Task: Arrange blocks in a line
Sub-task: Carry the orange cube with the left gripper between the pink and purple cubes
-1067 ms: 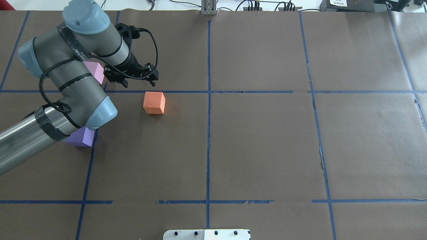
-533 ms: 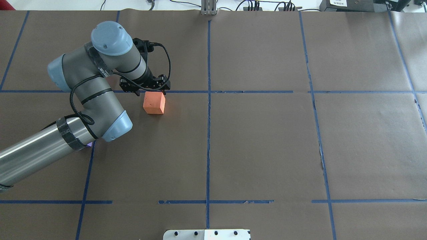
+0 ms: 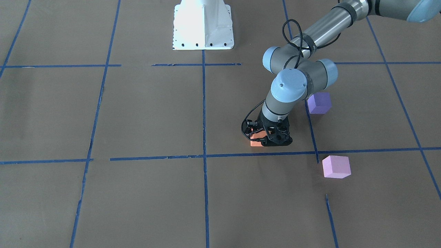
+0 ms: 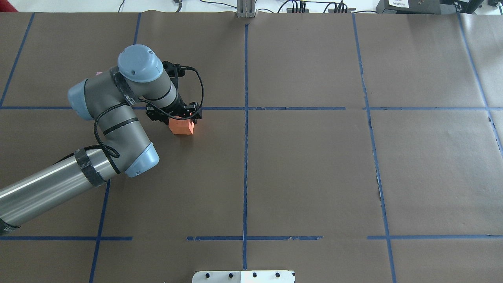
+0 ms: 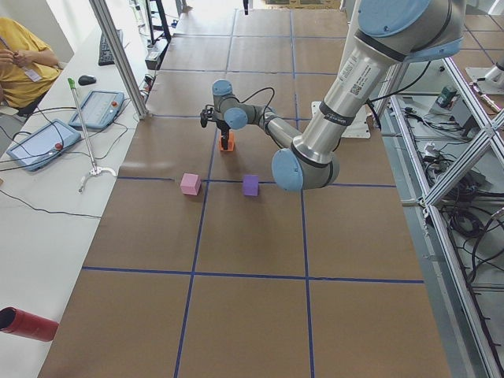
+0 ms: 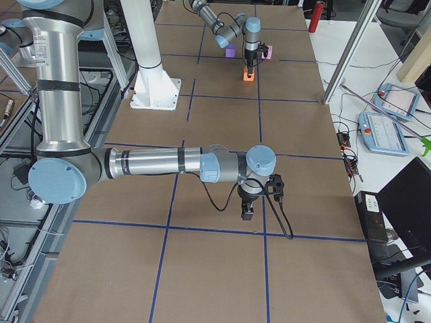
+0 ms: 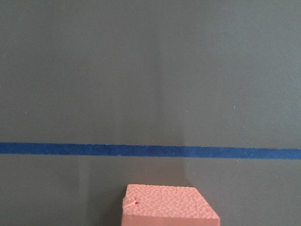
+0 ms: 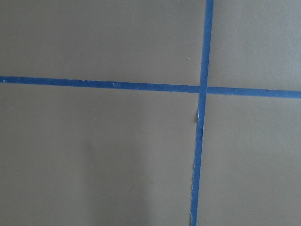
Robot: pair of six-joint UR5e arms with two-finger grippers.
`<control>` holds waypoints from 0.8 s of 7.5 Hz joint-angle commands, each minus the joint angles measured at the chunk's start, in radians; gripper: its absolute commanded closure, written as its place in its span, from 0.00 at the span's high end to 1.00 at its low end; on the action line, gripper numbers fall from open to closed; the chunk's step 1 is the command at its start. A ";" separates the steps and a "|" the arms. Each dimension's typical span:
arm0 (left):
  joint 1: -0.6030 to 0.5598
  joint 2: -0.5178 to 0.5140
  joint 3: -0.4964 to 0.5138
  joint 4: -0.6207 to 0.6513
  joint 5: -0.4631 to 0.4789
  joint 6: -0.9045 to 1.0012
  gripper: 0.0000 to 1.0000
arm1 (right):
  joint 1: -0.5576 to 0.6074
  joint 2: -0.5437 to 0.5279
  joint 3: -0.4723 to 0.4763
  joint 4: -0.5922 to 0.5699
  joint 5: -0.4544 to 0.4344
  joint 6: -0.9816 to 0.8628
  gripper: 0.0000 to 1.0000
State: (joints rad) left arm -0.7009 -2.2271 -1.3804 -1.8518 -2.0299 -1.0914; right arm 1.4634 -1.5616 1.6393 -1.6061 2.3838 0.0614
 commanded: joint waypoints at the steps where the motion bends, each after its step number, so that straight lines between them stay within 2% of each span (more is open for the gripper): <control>1: -0.005 0.000 0.000 -0.004 -0.004 0.001 0.48 | 0.000 0.000 -0.001 0.000 0.000 0.000 1.00; 2: -0.021 0.009 -0.018 0.000 -0.013 0.008 0.46 | 0.000 0.000 0.001 0.000 0.000 0.000 1.00; 3: -0.063 0.077 -0.099 0.008 -0.018 0.017 0.44 | 0.000 0.000 -0.001 0.000 0.000 0.000 1.00; 4: -0.109 0.175 -0.173 0.008 -0.076 0.071 0.44 | 0.000 0.000 -0.001 0.000 0.000 0.000 1.00; 5: -0.162 0.260 -0.201 0.008 -0.119 0.156 0.44 | 0.000 0.000 -0.001 0.000 0.000 0.000 1.00; 6: -0.178 0.312 -0.194 0.003 -0.119 0.221 0.44 | 0.000 0.000 0.001 0.000 0.000 0.000 1.00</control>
State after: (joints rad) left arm -0.8407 -1.9993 -1.5573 -1.8452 -2.1267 -0.9563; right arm 1.4634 -1.5616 1.6385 -1.6061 2.3838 0.0614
